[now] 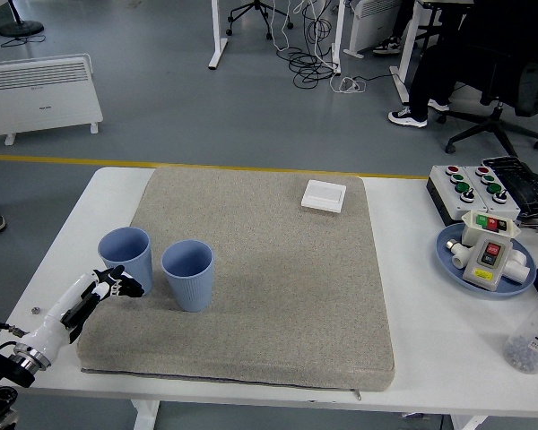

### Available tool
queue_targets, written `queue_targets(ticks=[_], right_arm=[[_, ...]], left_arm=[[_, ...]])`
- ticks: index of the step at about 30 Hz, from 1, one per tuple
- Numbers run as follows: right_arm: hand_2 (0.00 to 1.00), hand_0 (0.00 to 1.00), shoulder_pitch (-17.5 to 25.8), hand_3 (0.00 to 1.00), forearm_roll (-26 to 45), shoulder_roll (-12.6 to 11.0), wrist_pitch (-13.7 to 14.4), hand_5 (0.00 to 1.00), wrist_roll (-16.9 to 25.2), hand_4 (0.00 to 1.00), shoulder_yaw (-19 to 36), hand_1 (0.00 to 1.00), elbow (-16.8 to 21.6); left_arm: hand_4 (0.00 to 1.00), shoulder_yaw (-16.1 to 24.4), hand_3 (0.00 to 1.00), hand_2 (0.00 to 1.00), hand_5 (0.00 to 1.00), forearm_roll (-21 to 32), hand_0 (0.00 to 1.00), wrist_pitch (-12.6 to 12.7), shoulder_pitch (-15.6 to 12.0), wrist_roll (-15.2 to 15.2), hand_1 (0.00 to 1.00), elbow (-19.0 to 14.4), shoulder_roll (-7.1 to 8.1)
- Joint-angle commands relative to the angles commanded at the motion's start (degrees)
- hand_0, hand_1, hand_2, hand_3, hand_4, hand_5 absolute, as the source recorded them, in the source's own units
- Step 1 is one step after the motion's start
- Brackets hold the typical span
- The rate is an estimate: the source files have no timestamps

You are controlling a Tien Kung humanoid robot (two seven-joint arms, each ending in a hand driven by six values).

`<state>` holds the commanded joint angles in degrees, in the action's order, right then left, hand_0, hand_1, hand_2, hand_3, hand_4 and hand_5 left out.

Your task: Push cup pick cup insert cup

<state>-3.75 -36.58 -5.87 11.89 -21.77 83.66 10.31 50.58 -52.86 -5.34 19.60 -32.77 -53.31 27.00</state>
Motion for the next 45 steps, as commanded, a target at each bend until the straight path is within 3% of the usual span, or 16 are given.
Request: queue_targets(ticks=[30,45], right_arm=[[0.65,0.676,-0.3,0.61,0.1,0.2,0.0,0.561,-0.1,0.148,-0.5,0.619,0.0],[0.651,0.676,-0.5,0.61,0.4,0.3,0.0,0.562,-0.1,0.147,-0.9,0.619,0.0]], left_arm=[[0.598,-5.2,0.477,0.535,0.998,5.5,0.642,-1.9,7.1,0.3,0.579,9.1,-3.51],[0.589,-8.6,0.485,0.554,0.998,6.5,0.684,-2.3,10.5,0.2,0.607,12.0,-3.45]])
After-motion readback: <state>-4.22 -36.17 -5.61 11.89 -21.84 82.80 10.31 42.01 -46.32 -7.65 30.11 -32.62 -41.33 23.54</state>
